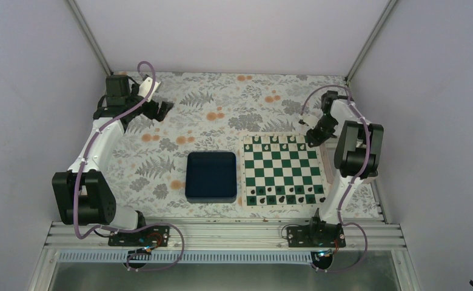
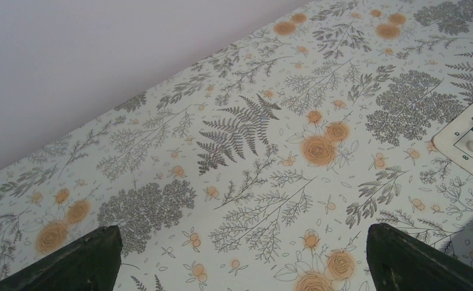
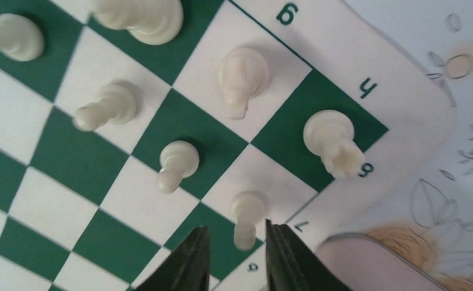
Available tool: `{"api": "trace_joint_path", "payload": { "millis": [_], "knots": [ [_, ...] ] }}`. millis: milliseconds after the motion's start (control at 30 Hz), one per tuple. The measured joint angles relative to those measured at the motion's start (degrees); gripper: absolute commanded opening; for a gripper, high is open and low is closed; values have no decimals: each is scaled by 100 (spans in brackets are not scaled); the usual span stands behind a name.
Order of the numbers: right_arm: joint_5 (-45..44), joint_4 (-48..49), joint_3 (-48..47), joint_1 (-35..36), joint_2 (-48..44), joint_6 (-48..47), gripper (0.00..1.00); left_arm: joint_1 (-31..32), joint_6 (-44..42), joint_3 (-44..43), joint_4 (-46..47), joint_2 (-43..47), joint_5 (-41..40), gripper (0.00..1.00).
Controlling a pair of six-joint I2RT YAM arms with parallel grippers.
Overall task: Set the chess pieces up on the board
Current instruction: Place the chess piece on the chessboard, then reset both arms
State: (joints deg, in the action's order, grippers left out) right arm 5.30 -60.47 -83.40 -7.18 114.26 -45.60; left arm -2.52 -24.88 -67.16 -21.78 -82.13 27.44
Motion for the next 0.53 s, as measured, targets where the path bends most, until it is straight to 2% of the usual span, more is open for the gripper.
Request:
{"api": "trace_joint_path", "payload": {
  "millis": [67,100,133,167,267,367,533],
  "knots": [
    [2,-177,-136,26,-98,15,41,0,0,0,0,0,0,100],
    [4,-304,-260,57,-201,9,55,2,0,0,0,0,0,100],
    [7,-404,-393,81,-326,35,90,0,0,0,0,0,0,100],
    [15,-529,-595,118,-485,50,99,2,0,0,0,0,0,100],
    [20,-706,-1416,199,-1088,74,100,0,2,-2,-7,0,0,100],
    [9,-352,-1917,260,-1878,216,100,0,2,-2,-17,0,2,100],
    [4,813,-1517,264,-3029,531,100,0,2,-2,-20,0,4,100]
  ]
}}
